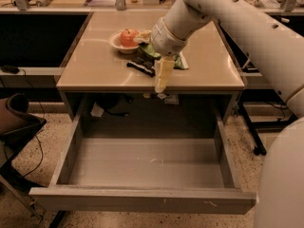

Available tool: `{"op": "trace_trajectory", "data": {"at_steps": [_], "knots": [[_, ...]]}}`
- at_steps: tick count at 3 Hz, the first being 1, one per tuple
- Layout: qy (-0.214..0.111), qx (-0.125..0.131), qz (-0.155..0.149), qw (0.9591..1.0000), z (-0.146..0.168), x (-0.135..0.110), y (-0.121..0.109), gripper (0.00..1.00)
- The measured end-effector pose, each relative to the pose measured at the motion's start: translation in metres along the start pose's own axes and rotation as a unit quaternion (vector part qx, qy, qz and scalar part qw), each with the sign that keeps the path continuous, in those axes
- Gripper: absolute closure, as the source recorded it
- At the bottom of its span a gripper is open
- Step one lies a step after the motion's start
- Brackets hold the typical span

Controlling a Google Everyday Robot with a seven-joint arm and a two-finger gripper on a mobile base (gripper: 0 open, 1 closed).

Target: Place rxbar chocolate into top drawer

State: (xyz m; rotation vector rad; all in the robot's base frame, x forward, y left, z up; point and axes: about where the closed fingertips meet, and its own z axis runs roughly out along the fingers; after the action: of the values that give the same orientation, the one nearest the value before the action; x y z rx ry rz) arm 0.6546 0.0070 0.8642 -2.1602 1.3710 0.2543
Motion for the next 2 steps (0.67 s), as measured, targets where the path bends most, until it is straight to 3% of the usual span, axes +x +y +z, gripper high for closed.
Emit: {"op": "trace_trajectory", "data": {"at_steps": [1, 2], "knots": [[-0.014, -0.032, -0.014, 0.9993, 0.0178, -0.0017, -0.0113, 0.00], [-0.018, -0.034, -0.018, 0.9991, 0.0134, -0.0047, -0.0195, 0.00]]}}
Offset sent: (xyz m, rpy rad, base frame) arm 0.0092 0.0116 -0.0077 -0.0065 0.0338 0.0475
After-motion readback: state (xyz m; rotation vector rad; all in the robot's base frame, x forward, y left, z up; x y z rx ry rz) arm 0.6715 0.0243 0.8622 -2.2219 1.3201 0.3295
